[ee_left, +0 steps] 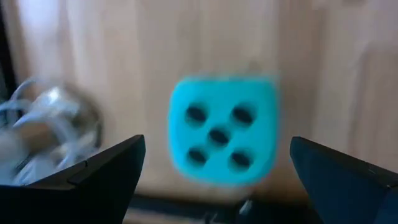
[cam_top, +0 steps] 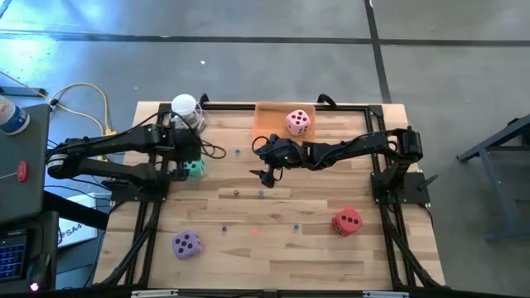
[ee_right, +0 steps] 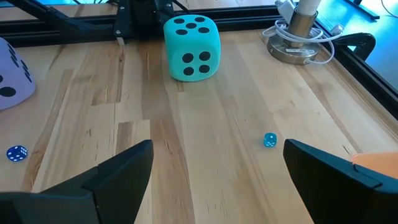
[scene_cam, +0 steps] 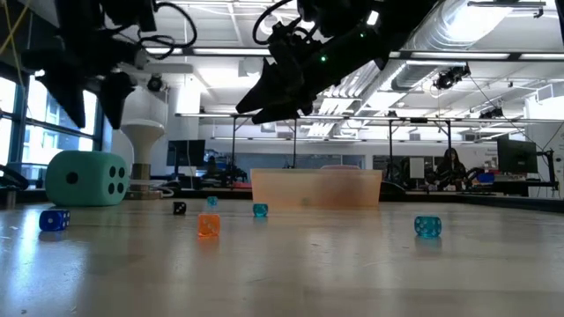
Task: Pick & Place Dice
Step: Put the large light blue die into the orange bin
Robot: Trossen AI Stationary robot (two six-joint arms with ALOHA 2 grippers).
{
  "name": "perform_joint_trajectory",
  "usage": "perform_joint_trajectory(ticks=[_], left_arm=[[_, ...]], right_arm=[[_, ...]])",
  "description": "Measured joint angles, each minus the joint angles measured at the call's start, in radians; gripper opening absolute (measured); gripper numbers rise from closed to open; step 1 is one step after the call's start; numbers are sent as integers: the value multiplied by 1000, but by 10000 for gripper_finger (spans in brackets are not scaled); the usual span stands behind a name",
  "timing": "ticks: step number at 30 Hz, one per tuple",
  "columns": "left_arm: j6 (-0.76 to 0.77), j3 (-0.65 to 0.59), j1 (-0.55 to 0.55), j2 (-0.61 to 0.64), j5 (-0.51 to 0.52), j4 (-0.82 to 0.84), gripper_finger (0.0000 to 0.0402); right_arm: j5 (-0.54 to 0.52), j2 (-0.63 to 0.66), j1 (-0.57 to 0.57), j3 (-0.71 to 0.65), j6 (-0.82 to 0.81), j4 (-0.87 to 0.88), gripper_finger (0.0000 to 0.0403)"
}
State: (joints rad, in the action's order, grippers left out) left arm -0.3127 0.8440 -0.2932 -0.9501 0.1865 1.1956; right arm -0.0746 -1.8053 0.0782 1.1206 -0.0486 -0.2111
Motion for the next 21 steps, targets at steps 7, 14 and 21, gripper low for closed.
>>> perform_joint_trajectory(ticks=[7,14,21], left_arm=[[-58,0,-15,0,3,52,389],[-60,-2,-19,-19,-96,42,389],[-2,-3,-19,-68,-98,-21,389]], right_arm=[[0,0,0,0,0,1,353],[0,0,0,0,0,3,353],[0,0,0,0,0,24,353]])
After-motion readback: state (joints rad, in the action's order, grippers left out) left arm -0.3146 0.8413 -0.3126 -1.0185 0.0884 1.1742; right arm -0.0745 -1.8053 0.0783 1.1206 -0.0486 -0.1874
